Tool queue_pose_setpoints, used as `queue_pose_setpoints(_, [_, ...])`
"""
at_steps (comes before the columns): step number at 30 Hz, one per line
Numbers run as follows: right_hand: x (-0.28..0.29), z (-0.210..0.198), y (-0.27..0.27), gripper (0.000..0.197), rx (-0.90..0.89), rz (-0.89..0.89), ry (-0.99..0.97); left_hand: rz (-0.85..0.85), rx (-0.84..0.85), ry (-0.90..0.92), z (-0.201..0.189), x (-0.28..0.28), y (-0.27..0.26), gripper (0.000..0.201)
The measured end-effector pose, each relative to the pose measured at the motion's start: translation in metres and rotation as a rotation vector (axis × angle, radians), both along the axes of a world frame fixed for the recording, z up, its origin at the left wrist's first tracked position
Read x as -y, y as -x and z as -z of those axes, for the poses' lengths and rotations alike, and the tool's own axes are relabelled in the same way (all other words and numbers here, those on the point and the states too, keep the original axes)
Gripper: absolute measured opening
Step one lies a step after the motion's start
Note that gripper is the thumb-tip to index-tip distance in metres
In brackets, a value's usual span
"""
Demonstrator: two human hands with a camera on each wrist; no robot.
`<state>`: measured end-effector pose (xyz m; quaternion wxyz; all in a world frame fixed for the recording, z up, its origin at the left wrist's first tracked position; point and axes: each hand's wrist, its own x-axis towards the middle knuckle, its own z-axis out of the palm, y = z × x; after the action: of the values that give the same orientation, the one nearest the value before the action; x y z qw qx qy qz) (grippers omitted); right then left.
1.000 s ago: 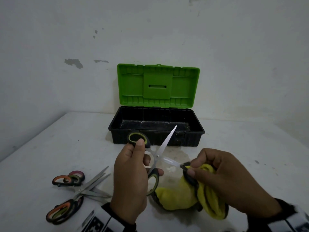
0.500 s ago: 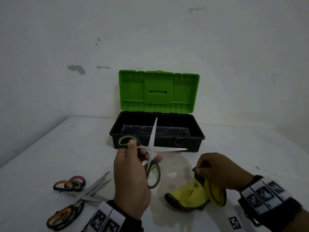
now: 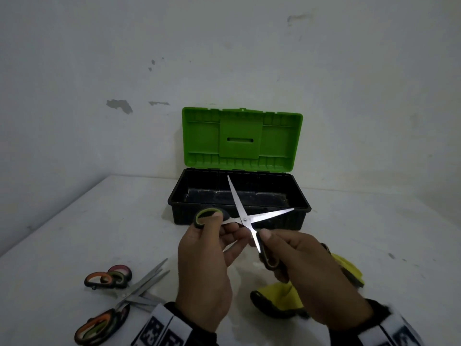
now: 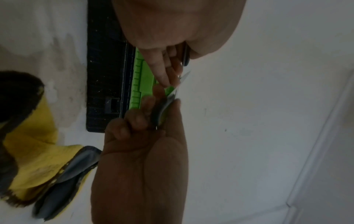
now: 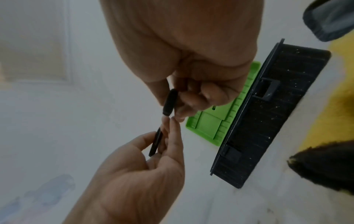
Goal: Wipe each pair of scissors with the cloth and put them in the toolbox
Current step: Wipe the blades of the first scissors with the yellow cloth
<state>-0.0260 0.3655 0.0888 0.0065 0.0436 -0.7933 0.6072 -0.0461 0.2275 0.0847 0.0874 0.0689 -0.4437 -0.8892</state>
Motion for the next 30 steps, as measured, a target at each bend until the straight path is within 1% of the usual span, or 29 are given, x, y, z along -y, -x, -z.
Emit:
queue_pose_setpoints(1, [0.0,0.001,0.0,0.036,0.021,0.016,0.073,0.032,0.001,0.023,0.0,0.005,-0.001,0.016])
queue_pose_setpoints(3, [-0.003,0.003,0.0,0.04,0.052,0.018,0.198,0.104,0.022,0.137,0.002,0.018,-0.001,0.015])
queue_pose_setpoints(5, [-0.004,0.006,0.0,0.045,0.069,0.057,0.237,0.177,0.041,0.281,0.005,0.03,0.0,0.013])
queue_pose_setpoints(6, [-0.003,0.008,0.0,0.043,0.068,0.083,0.244,0.214,0.046,0.347,0.007,0.035,-0.001,0.013])
queue_pose_setpoints(8, [0.001,0.013,0.0,0.034,0.065,0.115,0.267,0.282,0.046,0.479,0.011,0.04,-0.001,0.014])
queue_pose_setpoints(10, [0.007,0.016,-0.001,0.021,0.075,0.125,0.286,0.307,0.043,0.578,0.014,0.042,-0.003,0.013])
queue_pose_setpoints(12, [0.012,0.02,-0.001,0.015,0.066,0.139,0.279,0.284,0.021,0.612,0.016,0.044,-0.004,0.009])
queue_pose_setpoints(16, [0.022,0.024,0.001,0.015,0.015,0.193,0.244,0.227,-0.058,0.688,0.019,0.044,-0.006,0.019])
queue_pose_setpoints(20, [0.035,0.029,0.0,0.017,-0.031,0.257,0.24,0.19,-0.072,0.712,0.026,0.038,-0.006,0.019])
queue_pose_setpoints(23, [0.046,0.034,-0.003,0.016,-0.065,0.283,0.274,0.184,-0.068,0.736,0.029,0.034,-0.007,0.019])
queue_pose_setpoints(27, [0.048,0.036,0.0,0.019,-0.003,0.232,0.303,0.193,-0.066,0.766,0.028,0.041,-0.007,0.018])
queue_pose_setpoints(30, [0.042,0.03,0.005,0.019,0.075,0.095,0.247,0.225,-0.051,0.815,0.028,0.053,-0.003,0.02])
